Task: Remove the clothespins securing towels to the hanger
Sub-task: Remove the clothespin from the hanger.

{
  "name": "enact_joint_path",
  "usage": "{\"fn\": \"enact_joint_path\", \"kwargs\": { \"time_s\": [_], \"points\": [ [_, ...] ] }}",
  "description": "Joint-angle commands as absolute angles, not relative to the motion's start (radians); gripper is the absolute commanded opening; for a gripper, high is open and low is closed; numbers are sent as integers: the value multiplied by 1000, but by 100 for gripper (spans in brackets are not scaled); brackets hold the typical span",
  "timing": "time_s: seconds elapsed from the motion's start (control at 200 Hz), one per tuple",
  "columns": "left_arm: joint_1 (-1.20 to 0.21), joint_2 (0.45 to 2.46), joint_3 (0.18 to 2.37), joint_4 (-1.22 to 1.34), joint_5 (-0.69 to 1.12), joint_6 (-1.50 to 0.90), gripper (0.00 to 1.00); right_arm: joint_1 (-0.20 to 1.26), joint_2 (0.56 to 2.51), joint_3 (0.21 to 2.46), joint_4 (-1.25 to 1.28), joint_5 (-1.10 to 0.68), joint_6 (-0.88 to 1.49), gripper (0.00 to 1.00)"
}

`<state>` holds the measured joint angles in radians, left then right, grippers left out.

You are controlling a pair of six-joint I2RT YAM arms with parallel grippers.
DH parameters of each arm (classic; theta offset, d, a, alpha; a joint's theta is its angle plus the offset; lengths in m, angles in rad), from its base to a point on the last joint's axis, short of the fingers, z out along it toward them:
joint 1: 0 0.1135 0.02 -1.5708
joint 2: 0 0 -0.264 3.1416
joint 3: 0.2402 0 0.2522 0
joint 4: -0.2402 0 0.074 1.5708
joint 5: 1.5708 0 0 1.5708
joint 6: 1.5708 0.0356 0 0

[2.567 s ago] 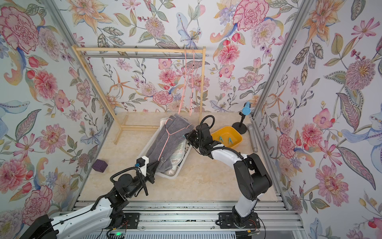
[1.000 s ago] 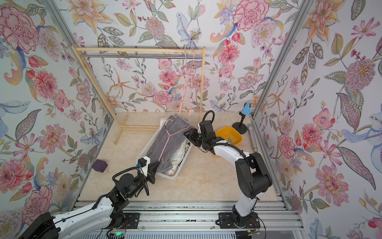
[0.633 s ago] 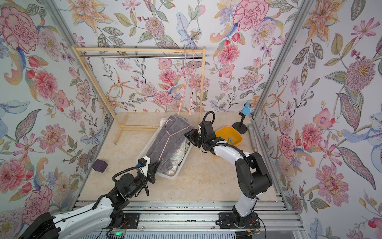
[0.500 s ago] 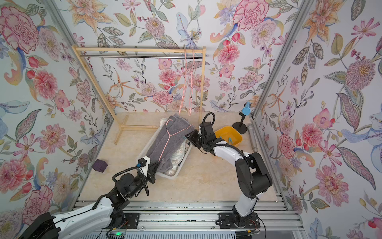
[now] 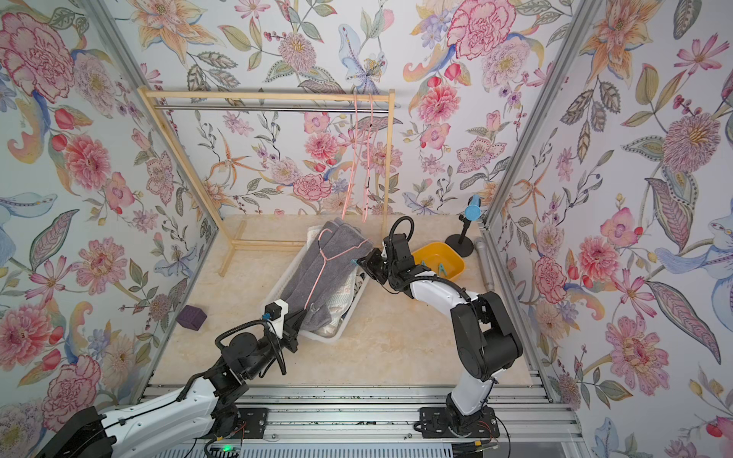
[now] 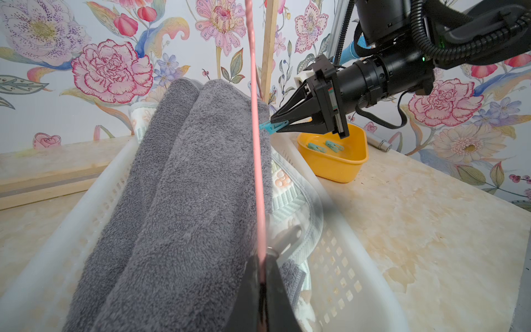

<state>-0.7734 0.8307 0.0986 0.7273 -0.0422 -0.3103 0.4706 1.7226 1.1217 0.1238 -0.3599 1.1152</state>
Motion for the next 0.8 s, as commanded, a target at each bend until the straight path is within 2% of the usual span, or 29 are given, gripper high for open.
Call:
{"fn": "enact_joint_path", "kwargs": {
  "time_s": [0.0, 0.796],
  "points": [
    [-781, 826, 90, 761, -84, -299, 0, 458, 1691, 1108, 141, -361, 1122, 5],
    [-782, 796, 104, 726, -104, -298, 0, 340, 1591, 1084, 48, -466, 1027, 4]
  ]
}}
